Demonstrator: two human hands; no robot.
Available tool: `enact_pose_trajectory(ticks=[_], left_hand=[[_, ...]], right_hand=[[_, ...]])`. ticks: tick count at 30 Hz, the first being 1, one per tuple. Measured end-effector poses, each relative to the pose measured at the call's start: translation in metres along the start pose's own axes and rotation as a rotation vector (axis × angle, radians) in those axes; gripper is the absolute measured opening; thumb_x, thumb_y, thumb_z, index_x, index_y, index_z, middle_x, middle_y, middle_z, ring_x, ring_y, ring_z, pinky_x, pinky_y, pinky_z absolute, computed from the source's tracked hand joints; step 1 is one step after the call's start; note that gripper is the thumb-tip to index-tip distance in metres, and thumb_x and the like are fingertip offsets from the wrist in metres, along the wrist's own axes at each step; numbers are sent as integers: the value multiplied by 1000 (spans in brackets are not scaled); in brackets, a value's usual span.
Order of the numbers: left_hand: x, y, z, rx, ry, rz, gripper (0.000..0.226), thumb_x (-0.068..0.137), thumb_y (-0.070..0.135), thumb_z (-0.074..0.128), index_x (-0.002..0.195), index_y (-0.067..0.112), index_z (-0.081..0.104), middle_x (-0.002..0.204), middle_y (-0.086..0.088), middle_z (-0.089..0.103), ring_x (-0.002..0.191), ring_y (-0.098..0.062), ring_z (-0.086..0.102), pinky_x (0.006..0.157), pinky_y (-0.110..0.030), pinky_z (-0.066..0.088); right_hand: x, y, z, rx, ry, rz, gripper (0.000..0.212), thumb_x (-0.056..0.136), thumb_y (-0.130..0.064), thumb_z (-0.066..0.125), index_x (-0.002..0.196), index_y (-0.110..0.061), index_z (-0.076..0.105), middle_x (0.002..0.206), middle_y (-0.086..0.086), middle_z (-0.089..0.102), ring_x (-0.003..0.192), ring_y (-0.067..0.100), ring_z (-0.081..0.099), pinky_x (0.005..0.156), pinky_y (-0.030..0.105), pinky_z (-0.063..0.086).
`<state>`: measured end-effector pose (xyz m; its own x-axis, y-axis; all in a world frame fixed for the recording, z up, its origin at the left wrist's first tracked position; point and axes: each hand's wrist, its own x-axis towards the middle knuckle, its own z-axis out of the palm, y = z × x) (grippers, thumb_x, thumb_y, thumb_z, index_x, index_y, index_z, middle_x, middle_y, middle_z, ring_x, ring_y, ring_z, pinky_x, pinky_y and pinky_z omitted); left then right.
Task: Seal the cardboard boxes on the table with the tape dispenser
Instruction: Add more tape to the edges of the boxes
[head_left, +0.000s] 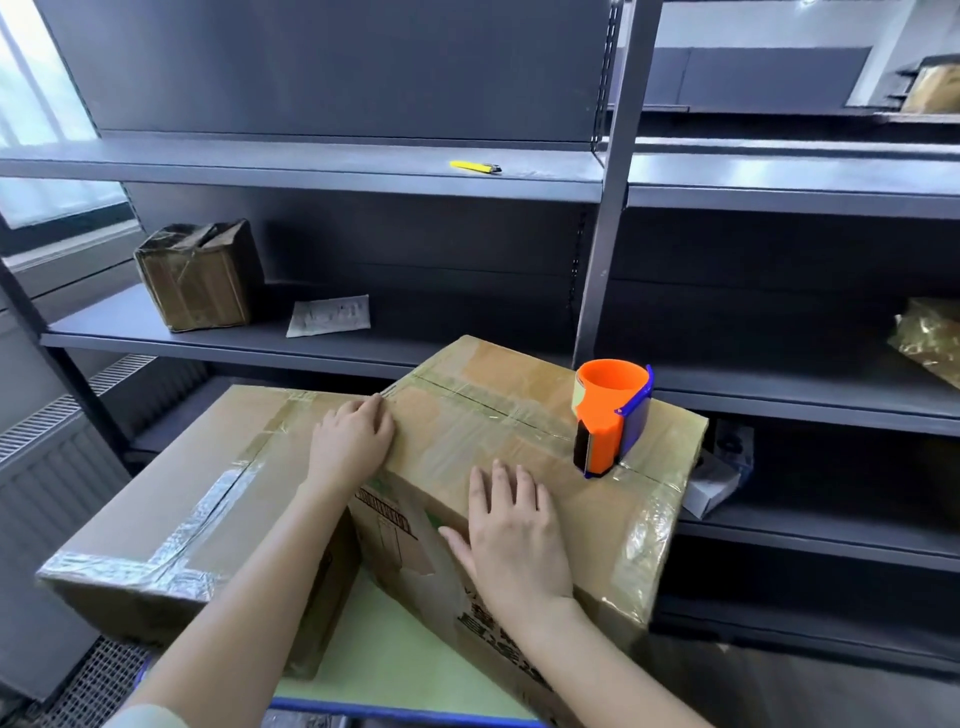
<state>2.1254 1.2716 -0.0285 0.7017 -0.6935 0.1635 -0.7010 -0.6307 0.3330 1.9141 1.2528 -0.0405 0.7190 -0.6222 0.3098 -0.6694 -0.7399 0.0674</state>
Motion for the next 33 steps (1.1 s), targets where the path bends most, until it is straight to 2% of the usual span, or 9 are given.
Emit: enact_pose_trajectory(ticks=[5, 9, 15, 21, 24, 27, 30, 31, 33], left_hand=[[-17, -7, 6, -20, 53, -6, 47, 99, 33, 30, 144, 20, 36, 137, -10, 47, 124, -29, 40, 103, -37, 29], [-44, 1, 6, 37, 107, -60, 48, 98, 32, 31, 141, 14, 40, 124, -16, 52, 113, -32, 45, 98, -38, 36], [-106, 23, 9, 149, 179, -55, 61, 84, 37, 26, 113, -2, 63, 79, -22, 58, 72, -35, 56, 66, -39, 46], [-159, 59, 7, 316, 262, -106, 41, 75, 23, 46, 94, -5, 70, 63, -19, 58, 55, -31, 55, 54, -32, 43], [-161, 56, 3, 292, 275, -92, 35, 79, 25, 46, 88, 1, 70, 62, -15, 57, 55, -31, 55, 53, -33, 43], [-148, 47, -7, 202, 255, -88, 23, 87, 24, 52, 82, 6, 66, 71, -15, 61, 66, -33, 58, 65, -37, 43], [-128, 41, -17, 181, 258, -91, 26, 93, 30, 43, 94, 12, 62, 88, -11, 66, 83, -31, 61, 73, -34, 39], [-120, 37, -19, 176, 251, -82, 26, 94, 31, 40, 97, 13, 59, 92, -10, 66, 87, -30, 61, 71, -33, 38], [-102, 28, -19, 173, 203, -56, 26, 96, 32, 38, 97, 11, 53, 95, -11, 65, 90, -29, 61, 65, -32, 34]], right_hand=[[-1, 18, 1, 19, 43, -70, 57, 73, -55, 69, 110, -12, 69, 107, 14, 69, 95, 28, 67, 76, 38, 55], [3, 57, 0, 87, 53, -200, 53, 86, -56, 45, 112, -17, 69, 110, 6, 69, 96, 22, 66, 77, 34, 55], [7, 119, 4, 155, 90, -379, 52, 86, -56, 40, 109, -21, 70, 111, -1, 69, 97, 17, 67, 81, 32, 53], [7, 158, 3, 162, 28, -418, 63, 92, -64, 20, 125, -28, 59, 125, -4, 61, 104, 16, 57, 86, 35, 48], [3, 155, -2, 166, 8, -376, 67, 94, -64, 14, 126, -26, 59, 126, -3, 61, 105, 16, 57, 88, 36, 46], [2, 134, -8, 173, -39, -313, 76, 94, -61, 5, 128, -18, 57, 129, 4, 58, 114, 23, 55, 95, 41, 42], [0, 106, -14, 203, -91, -247, 81, 85, -58, -3, 141, -18, 41, 146, 3, 41, 135, 21, 33, 112, 38, 21], [-2, 96, -16, 222, -109, -230, 79, 85, -55, -2, 143, -19, 36, 149, 1, 35, 138, 20, 27, 114, 36, 16], [-2, 76, -20, 255, -142, -202, 60, 96, -48, 11, 146, -20, 29, 153, 0, 28, 142, 18, 19, 116, 34, 10]])
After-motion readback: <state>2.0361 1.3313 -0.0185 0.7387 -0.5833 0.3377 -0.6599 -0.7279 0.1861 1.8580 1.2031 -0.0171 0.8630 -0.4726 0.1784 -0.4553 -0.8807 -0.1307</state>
